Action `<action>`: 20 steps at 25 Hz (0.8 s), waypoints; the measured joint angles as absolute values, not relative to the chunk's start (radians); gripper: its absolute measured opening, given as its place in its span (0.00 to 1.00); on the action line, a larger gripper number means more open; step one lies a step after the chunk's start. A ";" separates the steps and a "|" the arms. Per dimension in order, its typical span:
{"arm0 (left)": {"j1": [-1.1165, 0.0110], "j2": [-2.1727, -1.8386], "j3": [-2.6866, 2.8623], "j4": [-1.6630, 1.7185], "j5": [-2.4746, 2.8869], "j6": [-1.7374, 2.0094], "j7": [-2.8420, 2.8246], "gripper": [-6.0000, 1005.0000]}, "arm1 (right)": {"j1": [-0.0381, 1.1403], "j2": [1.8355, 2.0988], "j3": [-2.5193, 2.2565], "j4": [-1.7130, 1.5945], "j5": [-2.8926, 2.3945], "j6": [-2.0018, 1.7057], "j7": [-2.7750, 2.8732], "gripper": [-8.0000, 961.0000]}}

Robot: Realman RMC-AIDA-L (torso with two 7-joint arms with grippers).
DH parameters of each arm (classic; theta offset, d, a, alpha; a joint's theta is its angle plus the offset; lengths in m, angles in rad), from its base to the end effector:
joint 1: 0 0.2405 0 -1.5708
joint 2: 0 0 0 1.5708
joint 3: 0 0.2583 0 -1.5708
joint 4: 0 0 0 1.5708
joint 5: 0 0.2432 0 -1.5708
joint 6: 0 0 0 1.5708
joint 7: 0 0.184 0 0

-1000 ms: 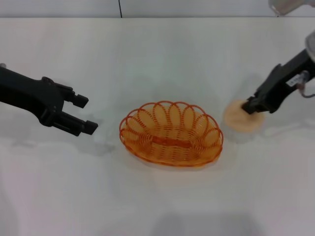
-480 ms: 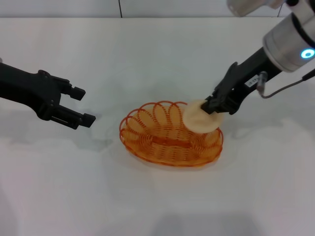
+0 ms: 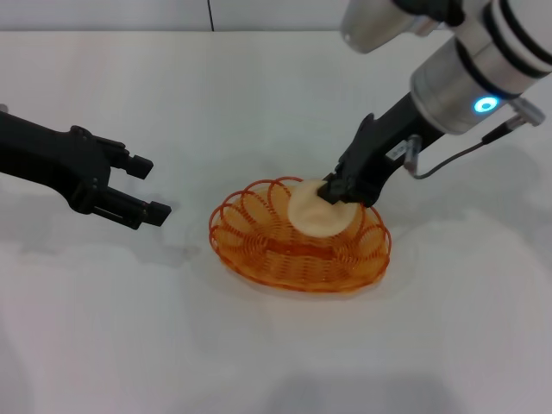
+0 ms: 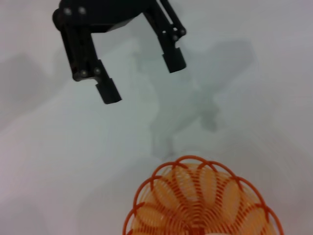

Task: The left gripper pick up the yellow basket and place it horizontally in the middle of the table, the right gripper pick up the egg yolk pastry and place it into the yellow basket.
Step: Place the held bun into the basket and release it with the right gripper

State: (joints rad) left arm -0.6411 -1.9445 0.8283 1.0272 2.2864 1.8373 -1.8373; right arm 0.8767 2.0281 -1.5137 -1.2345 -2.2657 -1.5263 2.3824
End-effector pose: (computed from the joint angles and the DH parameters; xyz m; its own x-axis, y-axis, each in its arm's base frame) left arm -0.2333 0.3850 0.0482 0.9012 0.4301 0.0543 0.4332 -0.8978 -0.0795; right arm 0.0645 0.3999 -0.0755 0.9461 -0.2509 0.2049 -0.2261 -0.9644 -0.1370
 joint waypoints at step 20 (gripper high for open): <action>-0.644 -1.948 0.828 1.025 2.288 1.834 -1.842 0.86 | 0.900 2.028 -1.597 -1.169 -2.233 -1.453 2.375 0.05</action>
